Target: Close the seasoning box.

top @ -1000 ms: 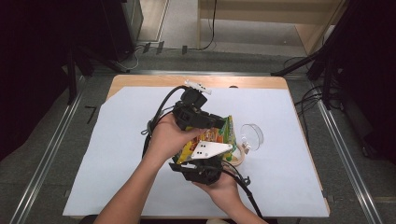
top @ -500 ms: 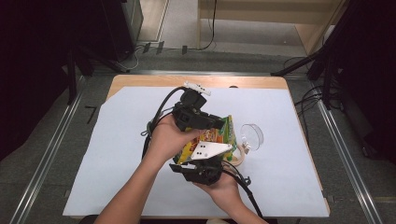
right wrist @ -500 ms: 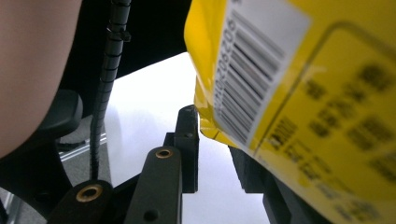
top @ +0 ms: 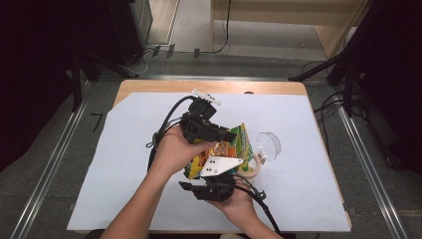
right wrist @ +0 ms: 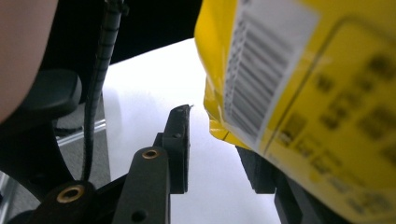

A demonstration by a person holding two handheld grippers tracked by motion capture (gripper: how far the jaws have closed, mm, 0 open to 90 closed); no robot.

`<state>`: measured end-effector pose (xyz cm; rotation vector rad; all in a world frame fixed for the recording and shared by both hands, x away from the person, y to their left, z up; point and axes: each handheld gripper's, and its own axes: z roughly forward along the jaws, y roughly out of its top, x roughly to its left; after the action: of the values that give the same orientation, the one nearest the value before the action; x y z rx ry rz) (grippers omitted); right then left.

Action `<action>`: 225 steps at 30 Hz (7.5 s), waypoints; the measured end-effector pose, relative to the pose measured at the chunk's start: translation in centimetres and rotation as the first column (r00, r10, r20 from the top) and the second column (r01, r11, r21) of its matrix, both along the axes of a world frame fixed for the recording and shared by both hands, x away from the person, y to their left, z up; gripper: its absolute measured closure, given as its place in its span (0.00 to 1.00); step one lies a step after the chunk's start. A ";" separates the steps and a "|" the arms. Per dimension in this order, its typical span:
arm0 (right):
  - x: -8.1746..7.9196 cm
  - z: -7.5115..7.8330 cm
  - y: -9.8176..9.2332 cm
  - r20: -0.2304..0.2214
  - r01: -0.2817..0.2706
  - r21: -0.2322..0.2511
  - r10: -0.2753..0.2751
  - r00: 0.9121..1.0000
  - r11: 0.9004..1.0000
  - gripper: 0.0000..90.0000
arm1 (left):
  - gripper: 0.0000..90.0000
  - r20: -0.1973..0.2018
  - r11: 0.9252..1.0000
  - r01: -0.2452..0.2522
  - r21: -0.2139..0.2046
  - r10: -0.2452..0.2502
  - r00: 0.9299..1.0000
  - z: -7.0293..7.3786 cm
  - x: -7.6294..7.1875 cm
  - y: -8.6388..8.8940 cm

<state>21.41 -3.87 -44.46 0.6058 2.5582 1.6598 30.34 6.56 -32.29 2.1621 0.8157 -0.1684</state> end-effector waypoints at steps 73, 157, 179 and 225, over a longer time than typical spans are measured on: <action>-0.3 -3.5 0.0 0.006 0.006 -0.099 -0.006 1.000 0.995 0.58 | 0.96 -0.111 0.989 0.138 -0.059 -0.144 0.983 -2.4 1.4 2.2; -0.1 -2.0 -2.0 0.061 0.094 -0.036 -0.092 0.994 0.995 0.56 | 0.99 0.024 0.969 -0.129 -0.212 0.137 0.990 -7.3 5.3 12.1; 0.4 -1.5 -2.4 0.028 0.058 -0.084 -0.056 0.998 0.995 0.56 | 0.95 0.007 0.961 -0.161 -0.223 0.167 0.986 -8.2 2.1 17.3; 1.2 -0.8 -2.9 -0.001 0.029 -0.101 -0.030 1.000 0.994 0.61 | 0.65 0.095 0.972 -0.190 -0.142 0.204 0.974 -3.5 0.7 17.6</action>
<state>22.65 -6.73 -45.31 0.6353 2.6022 1.5115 31.07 24.14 -35.84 1.9356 0.9242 -0.0019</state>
